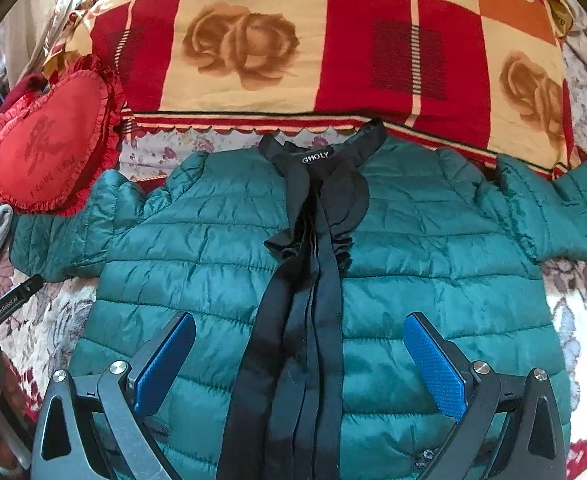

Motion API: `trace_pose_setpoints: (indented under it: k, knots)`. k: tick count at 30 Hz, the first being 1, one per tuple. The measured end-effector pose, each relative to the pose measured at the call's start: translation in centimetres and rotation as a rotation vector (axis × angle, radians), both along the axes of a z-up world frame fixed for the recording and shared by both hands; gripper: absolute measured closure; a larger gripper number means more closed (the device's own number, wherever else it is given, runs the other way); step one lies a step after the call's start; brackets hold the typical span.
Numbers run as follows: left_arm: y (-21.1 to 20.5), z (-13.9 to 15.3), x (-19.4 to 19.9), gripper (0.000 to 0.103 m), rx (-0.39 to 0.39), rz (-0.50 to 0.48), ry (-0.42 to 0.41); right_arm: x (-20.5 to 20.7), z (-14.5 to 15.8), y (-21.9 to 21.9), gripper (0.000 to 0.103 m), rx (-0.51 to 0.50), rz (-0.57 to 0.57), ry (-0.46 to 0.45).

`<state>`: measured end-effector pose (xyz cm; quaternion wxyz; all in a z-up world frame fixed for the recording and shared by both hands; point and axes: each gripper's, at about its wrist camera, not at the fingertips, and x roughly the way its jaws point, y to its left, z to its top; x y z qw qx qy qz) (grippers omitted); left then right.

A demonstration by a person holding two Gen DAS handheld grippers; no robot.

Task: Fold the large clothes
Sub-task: 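Move the left gripper to the sleeve cuff and close on it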

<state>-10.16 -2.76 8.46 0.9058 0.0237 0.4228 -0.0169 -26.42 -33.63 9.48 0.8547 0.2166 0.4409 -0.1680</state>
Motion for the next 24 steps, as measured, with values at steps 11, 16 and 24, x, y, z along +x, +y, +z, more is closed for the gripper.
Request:
trace_pose_setpoints:
  k: [11, 16, 24]
  knots:
    - [6.6, -0.8, 6.0, 0.018, -0.005, 0.181, -0.001, 0.8, -0.8, 0.2, 0.0, 0.007, 0.037, 0.002]
    - [10.2, -1.1, 9.5, 0.018, -0.02, 0.287, -0.019, 0.7, -0.5, 0.5, 0.0, -0.004, 0.051, -0.001]
    - [12.1, -2.4, 13.6, 0.018, 0.012, 0.341, -0.015, 0.2, -0.2, 1.0, 0.0, 0.008, 0.061, 0.003]
